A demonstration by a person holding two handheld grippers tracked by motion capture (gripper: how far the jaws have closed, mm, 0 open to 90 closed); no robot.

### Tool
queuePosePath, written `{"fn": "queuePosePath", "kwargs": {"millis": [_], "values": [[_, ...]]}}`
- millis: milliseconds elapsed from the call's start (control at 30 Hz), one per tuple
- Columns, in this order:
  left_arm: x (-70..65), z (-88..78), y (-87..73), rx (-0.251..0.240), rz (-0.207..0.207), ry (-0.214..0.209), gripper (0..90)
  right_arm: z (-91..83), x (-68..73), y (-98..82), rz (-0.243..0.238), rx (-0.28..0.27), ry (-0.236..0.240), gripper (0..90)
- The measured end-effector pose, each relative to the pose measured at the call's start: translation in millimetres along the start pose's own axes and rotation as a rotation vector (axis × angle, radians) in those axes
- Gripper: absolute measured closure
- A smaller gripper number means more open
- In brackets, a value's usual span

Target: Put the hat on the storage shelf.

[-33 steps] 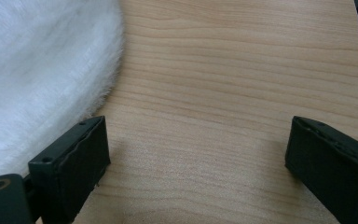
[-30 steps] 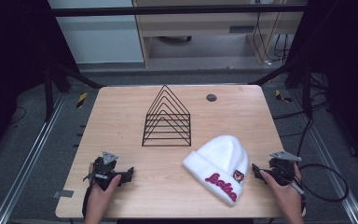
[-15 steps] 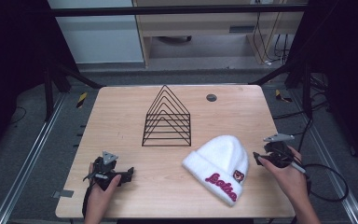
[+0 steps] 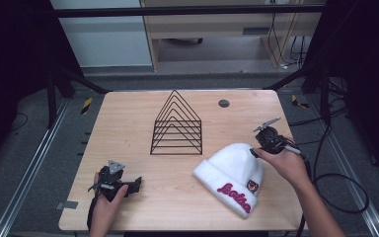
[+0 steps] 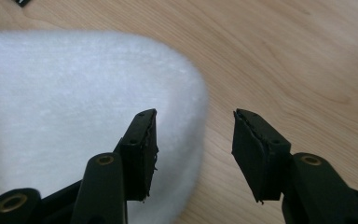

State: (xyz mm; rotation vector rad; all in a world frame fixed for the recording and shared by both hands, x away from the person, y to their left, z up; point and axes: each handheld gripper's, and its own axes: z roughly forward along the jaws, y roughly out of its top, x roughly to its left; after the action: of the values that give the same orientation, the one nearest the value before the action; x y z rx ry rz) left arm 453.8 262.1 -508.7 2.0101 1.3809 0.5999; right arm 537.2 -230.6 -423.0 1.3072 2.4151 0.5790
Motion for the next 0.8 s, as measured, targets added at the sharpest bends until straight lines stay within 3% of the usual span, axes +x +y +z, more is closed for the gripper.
{"fn": "queuePosePath", "kwargs": {"millis": [167,333,433,800], "values": [[0.0,0.0,0.0,0.0,0.0,0.0,0.0,25.1,4.2,11.2,0.009,0.054,0.025,50.5],[0.1,0.0,0.1,0.0,0.001,0.001,0.0,37.1,3.8,13.8,0.022,0.084,0.032,50.1],[0.1,0.0,0.1,0.0,0.002,0.0,0.0,44.7,0.0,12.8,0.064,0.079,0.049,49.7],[-0.1,0.1,0.1,0.0,0.001,-0.001,0.0,53.9,-3.5,9.7,0.078,0.095,0.064,52.9]]}}
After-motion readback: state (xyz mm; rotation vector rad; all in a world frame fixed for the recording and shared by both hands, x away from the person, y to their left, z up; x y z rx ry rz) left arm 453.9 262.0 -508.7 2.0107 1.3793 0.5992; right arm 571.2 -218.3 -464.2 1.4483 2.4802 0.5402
